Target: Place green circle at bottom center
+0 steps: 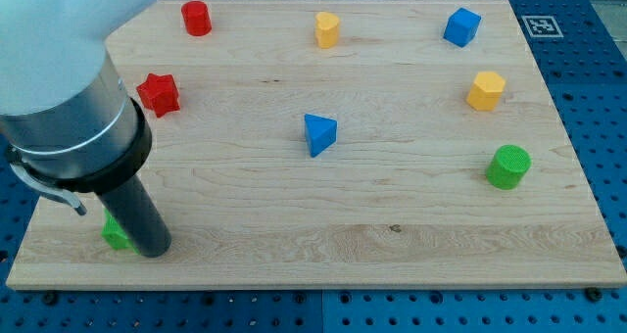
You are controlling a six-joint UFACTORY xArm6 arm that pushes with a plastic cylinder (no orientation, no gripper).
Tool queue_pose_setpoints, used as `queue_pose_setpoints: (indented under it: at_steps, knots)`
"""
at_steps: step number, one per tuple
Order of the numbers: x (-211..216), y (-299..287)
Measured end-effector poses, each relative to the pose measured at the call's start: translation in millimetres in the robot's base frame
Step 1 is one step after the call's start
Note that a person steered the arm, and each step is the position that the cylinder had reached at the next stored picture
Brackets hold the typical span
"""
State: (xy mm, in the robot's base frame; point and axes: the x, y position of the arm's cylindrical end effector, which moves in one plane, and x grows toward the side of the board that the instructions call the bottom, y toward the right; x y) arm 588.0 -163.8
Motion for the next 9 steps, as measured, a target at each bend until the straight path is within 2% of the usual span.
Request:
queue_pose_setpoints:
  at_steps: [2, 3, 4, 5, 9]
  knots:
    - [-1.7, 0.2]
    - [-3.6, 27.4]
    - [-22.9, 57.3]
    - [-64.9, 61.8]
    - [-62.8, 270.1]
